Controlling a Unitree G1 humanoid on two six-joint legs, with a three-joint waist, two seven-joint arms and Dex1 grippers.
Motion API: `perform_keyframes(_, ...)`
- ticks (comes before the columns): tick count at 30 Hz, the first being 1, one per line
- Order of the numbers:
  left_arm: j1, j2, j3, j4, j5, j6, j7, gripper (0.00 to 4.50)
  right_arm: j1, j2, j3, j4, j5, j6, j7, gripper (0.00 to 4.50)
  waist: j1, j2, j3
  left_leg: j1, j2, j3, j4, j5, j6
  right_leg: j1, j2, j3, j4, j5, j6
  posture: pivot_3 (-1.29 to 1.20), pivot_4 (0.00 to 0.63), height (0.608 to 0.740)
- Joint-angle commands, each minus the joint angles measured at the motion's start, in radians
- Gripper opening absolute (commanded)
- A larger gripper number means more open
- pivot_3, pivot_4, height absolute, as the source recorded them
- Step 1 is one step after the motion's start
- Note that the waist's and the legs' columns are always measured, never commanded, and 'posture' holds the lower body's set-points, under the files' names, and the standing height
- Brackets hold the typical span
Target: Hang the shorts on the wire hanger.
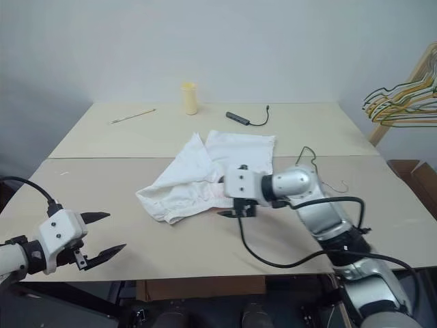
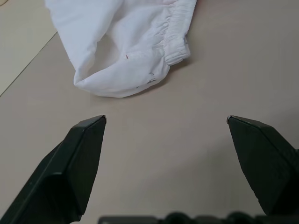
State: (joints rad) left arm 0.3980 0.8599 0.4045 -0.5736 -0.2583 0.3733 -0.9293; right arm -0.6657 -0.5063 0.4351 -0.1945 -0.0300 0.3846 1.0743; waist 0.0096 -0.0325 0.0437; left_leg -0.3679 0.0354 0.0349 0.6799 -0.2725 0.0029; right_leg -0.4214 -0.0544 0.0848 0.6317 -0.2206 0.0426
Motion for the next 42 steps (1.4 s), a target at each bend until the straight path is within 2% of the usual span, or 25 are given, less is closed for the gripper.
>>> perform_keyframes(1, -0.018, 0.019, 0.000, -0.003, 0.009, -0.016, -0.002, 4.50, -0.041, 0.109, 0.099, -0.038, -0.061, 0.103, -0.073, 4.45, -0.001, 0.000, 0.000, 0.000, 0.000, 0.000, 0.000, 0.000, 0.000, 0.000, 0.000, 0.000, 0.001, 0.000, 0.000, 0.06, 0.000, 0.740)
perform_keyframes(7, -0.036, 0.030, -0.013, 0.010, 0.018, -0.015, -0.004, 4.50, -0.100, 0.343, 0.285, 0.126, -0.219, 0.213, -0.230, 4.45, -0.008, -0.001, -0.002, 0.000, 0.000, 0.000, 0.000, 0.001, -0.002, -0.001, 0.000, -0.001, 0.002, 0.000, 0.000, 0.06, 0.000, 0.740)
perform_keyframes(14, -0.025, 0.023, -0.007, 0.010, 0.033, -0.013, 0.004, 4.50, -0.118, 0.487, 0.315, 0.305, -0.289, 0.271, -0.351, 4.45, -0.020, -0.010, -0.009, 0.000, 0.000, -0.001, -0.001, 0.003, -0.007, -0.001, -0.001, -0.003, 0.002, 0.000, -0.001, 0.08, 0.000, 0.740)
perform_keyframes(17, -0.007, 0.021, -0.004, 0.002, 0.042, -0.011, 0.008, 4.50, -0.133, 0.516, 0.315, 0.382, -0.319, 0.291, -0.402, 3.91, -0.027, -0.010, -0.009, 0.000, 0.001, -0.001, -0.002, 0.003, -0.007, -0.001, -0.001, -0.004, 0.002, 0.000, -0.001, 0.08, 0.000, 0.740)
perform_keyframes(27, 0.009, 0.026, 0.002, 0.006, 0.049, -0.014, 0.010, 4.50, -0.131, 0.508, 0.353, 0.375, -0.332, 0.261, -0.355, 0.47, -0.028, -0.010, -0.009, -0.001, 0.001, -0.004, -0.003, 0.003, -0.008, -0.001, -0.001, -0.007, 0.002, -0.001, -0.002, 0.09, 0.000, 0.740)
perform_keyframes(28, 0.009, 0.027, 0.002, 0.008, 0.051, -0.015, 0.010, 4.50, -0.125, 0.498, 0.362, 0.363, -0.340, 0.264, -0.349, 0.11, -0.028, -0.010, -0.009, -0.001, 0.001, -0.004, -0.003, 0.003, -0.008, -0.001, -0.001, -0.008, 0.002, -0.001, -0.002, 0.09, 0.000, 0.740)
perform_keyframes(31, 0.003, 0.028, 0.001, 0.014, 0.056, -0.016, 0.009, 4.50, -0.094, 0.426, 0.393, 0.289, -0.360, 0.228, -0.312, 0.05, -0.025, -0.010, -0.009, -0.001, 0.001, -0.005, -0.002, 0.003, -0.008, 0.000, -0.002, -0.010, 0.002, -0.001, -0.002, 0.08, 0.000, 0.740)
perform_keyframes(36, 0.001, 0.030, 0.014, 0.019, 0.050, -0.015, -0.005, 4.50, -0.017, 0.145, 0.390, 0.060, -0.357, -0.027, -0.193, 0.05, -0.021, -0.010, -0.009, -0.002, 0.000, -0.007, -0.002, 0.003, -0.008, 0.001, -0.003, -0.012, 0.000, -0.001, -0.002, 0.07, 0.000, 0.740)
perform_keyframes(42, -0.021, 0.058, 0.041, 0.076, 0.042, -0.036, -0.051, 4.50, 0.041, -0.145, 0.275, -0.059, -0.259, -0.370, -0.067, 0.05, -0.030, -0.010, -0.009, 0.000, 0.001, -0.007, -0.003, 0.003, -0.008, 0.001, -0.002, -0.012, 0.000, -0.004, -0.002, 0.04, 0.000, 0.740)
